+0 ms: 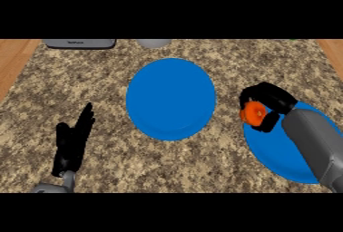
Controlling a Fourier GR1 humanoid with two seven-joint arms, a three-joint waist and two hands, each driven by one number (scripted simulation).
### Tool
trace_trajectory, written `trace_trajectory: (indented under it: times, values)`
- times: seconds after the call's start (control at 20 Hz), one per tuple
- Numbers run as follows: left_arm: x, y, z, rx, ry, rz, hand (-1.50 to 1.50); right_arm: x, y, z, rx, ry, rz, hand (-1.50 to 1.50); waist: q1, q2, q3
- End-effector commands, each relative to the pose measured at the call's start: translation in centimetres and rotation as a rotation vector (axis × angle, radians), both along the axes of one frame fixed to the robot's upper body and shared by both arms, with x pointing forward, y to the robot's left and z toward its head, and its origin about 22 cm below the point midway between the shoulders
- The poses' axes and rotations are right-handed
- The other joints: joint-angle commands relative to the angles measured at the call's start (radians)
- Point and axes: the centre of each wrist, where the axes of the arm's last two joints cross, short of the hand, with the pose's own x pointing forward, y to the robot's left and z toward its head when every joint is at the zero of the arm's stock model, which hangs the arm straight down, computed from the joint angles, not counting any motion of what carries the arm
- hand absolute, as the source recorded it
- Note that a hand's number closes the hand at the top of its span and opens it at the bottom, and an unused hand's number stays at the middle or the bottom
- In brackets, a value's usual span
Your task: Pick the squash from the plate and place it in the plate
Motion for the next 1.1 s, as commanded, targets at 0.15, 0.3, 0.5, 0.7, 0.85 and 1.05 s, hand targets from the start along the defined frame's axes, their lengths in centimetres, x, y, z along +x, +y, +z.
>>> trace_trajectory:
  times: [0.15, 0.3, 0.5, 0.7, 0.85, 1.05]
  values:
    - [0.6, -0.4, 0.0, 0.013, 0.004, -0.017, 0.0, -0.1, 20.3, 0.6, 0.142, -0.102, -0.133, 1.5, 0.027, -0.018, -0.003]
    - [0.9, -0.8, 0.0, -0.004, 0.004, -0.033, 0.0, 0.9, 23.3, 5.5, 0.16, -0.21, -0.249, 1.5, 0.051, -0.012, 0.0]
    - [1.0, -0.2, 0.2, 0.012, 0.023, -0.042, 0.0, 0.2, 25.8, 9.1, 0.259, -0.37, -0.432, 1.5, 0.048, -0.016, 0.002]
    - [0.6, -1.1, -0.8, 0.007, 0.016, -0.05, 0.0, -1.6, 28.8, 11.1, 0.267, -0.43, -0.571, 1.5, 0.038, -0.006, 0.002]
    - [1.3, -1.3, -1.1, 0.003, 0.002, -0.027, 0.0, -3.5, 30.9, 11.7, 0.245, -0.432, -0.662, 1.5, 0.025, 0.001, 0.002]
    - [1.8, -0.8, -0.2, -0.003, 0.003, 0.004, 0.0, -5.1, 32.7, 12.8, 0.229, -0.412, -0.736, 1.5, 0.011, 0.009, 0.005]
